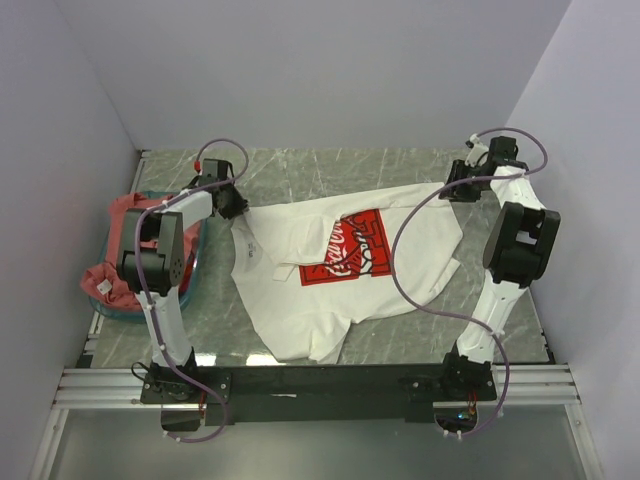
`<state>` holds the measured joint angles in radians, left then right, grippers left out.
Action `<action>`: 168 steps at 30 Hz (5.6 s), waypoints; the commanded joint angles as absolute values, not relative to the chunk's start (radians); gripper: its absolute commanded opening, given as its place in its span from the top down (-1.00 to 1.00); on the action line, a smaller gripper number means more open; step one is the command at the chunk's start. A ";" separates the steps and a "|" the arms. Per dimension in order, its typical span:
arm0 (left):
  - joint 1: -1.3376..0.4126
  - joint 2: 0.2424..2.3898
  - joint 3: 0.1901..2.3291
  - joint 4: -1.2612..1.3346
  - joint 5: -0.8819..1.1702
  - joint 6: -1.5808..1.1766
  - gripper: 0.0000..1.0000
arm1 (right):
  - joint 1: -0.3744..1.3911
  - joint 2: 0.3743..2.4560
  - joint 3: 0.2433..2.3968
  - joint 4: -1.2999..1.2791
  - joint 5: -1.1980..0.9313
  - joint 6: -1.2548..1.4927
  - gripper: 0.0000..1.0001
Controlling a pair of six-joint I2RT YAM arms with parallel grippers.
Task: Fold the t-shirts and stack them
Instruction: Fold the tshirt
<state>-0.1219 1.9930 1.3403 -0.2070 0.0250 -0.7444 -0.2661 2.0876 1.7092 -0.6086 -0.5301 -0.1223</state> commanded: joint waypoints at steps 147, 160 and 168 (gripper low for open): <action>-0.078 2.177 1.680 -0.324 0.090 -0.595 0.99 | -0.367 2.385 2.154 -0.741 -0.374 -0.034 1.00; -0.078 2.200 1.712 -0.330 0.101 -0.594 0.99 | -0.368 2.390 2.180 -0.739 -0.334 -0.054 1.00; -0.078 2.126 1.695 -0.292 0.173 -0.575 0.22 | -0.367 2.323 2.112 -0.732 -0.354 -0.117 0.00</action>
